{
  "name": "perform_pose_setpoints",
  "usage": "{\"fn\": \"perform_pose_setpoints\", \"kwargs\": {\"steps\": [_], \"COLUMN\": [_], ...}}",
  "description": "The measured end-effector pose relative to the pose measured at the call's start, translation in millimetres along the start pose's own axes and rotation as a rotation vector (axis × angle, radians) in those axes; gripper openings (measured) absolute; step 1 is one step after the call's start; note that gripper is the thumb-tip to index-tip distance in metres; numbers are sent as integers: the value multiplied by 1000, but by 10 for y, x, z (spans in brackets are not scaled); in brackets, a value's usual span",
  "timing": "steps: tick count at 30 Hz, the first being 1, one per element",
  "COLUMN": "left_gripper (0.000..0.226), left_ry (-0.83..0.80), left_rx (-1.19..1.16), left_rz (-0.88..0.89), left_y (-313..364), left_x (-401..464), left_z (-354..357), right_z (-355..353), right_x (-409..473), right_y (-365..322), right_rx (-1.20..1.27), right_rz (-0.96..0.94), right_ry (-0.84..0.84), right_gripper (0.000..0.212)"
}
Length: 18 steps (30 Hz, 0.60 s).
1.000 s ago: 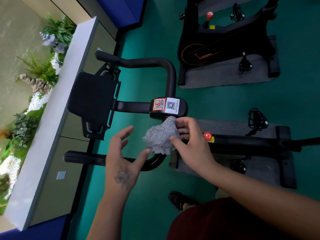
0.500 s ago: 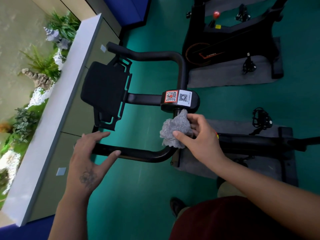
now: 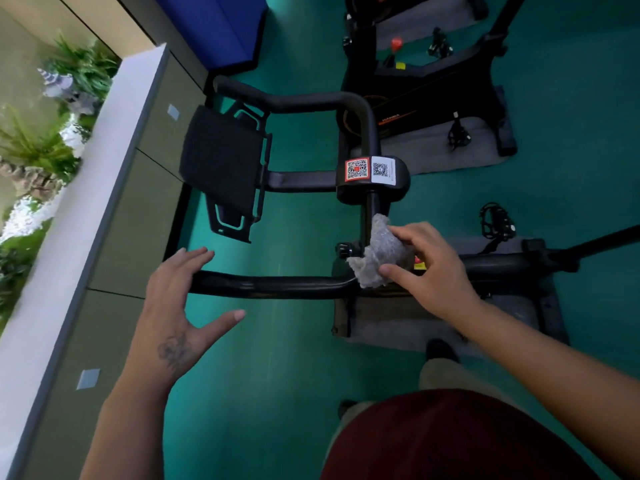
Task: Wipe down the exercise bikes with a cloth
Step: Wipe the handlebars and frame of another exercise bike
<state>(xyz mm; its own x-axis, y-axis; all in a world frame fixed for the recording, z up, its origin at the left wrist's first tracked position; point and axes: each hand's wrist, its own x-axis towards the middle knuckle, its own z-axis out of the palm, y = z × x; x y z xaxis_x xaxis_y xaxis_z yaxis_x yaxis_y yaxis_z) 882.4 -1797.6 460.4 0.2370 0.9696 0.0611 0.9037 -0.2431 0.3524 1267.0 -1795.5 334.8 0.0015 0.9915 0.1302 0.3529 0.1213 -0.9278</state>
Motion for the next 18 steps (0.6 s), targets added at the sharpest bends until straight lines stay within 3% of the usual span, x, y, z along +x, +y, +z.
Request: {"fn": "perform_pose_setpoints", "kwargs": {"steps": [12, 18], "left_gripper": [92, 94], "left_ry": [112, 120], "left_rx": [-167, -240], "left_rz": [119, 140], "left_y": [-154, -211], "left_x": [0, -21], "left_z": [183, 177], "right_z": [120, 379], "right_x": [-168, -82], "right_y": [-194, -453], "right_rx": [-524, -639], "right_rz": [-557, -522], "right_ry": [-63, -110], "right_gripper": [54, 56]}}
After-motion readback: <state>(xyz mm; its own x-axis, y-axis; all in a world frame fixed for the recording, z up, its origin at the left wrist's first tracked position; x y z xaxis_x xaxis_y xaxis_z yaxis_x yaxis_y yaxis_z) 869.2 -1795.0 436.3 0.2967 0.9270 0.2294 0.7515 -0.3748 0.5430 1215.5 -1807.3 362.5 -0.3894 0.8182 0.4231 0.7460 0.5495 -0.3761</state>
